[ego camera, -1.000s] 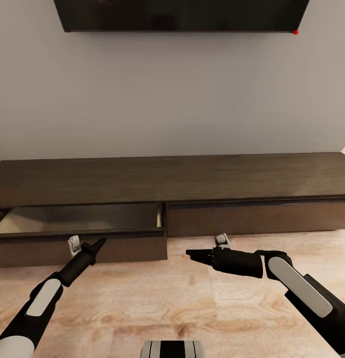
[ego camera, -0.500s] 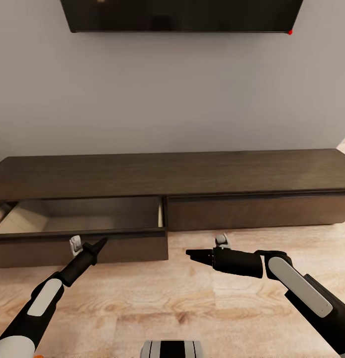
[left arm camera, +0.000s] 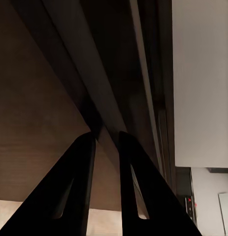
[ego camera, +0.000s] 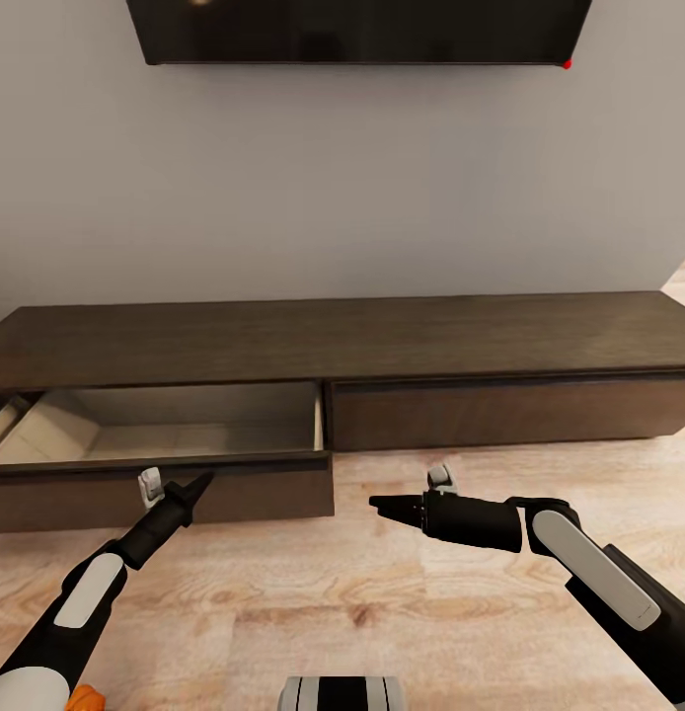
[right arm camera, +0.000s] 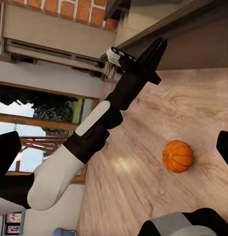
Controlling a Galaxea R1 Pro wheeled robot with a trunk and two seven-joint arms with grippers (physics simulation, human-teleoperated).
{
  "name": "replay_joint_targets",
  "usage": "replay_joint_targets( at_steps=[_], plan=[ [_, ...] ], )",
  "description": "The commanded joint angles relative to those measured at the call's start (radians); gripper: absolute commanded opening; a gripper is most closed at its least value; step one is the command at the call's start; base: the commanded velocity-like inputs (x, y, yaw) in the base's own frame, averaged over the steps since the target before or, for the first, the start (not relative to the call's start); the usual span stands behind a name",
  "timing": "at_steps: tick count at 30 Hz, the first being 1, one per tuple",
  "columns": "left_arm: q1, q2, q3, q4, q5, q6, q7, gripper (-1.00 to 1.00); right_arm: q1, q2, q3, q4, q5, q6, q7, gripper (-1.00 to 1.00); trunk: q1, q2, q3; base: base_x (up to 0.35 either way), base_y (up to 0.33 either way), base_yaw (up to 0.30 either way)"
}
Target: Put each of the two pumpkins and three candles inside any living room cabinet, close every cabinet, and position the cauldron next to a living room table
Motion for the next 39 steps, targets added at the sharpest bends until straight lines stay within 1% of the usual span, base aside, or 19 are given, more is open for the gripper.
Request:
replay_joint_targets(
  at_steps=[1, 26, 39],
  plan=[
    [-0.001, 0.0, 0.044, 0.0, 0.013, 0.006, 0.0, -1.0, -0.001, -0.001, 0.001, 0.0, 0.002, 0.001, 0.004, 1.0, 0.0, 0.0, -0.001, -0.026, 0.0, 0.0],
    [-0.001, -0.001, 0.044, 0.0, 0.013, 0.006, 0.0, -1.0, -0.001, -0.001, 0.001, 0.0, 0.002, 0.001, 0.003, 1.0, 0.0, 0.0, -0.001, -0.093, 0.011, 0.0],
    [-0.001, -0.001, 0.044, 0.0, 0.012, 0.006, 0.0, -1.0, -0.001, 0.0, 0.001, 0.0, 0.002, 0.001, 0.004, 1.0, 0.0, 0.0, -0.001, -0.01, 0.002, 0.0]
  ],
)
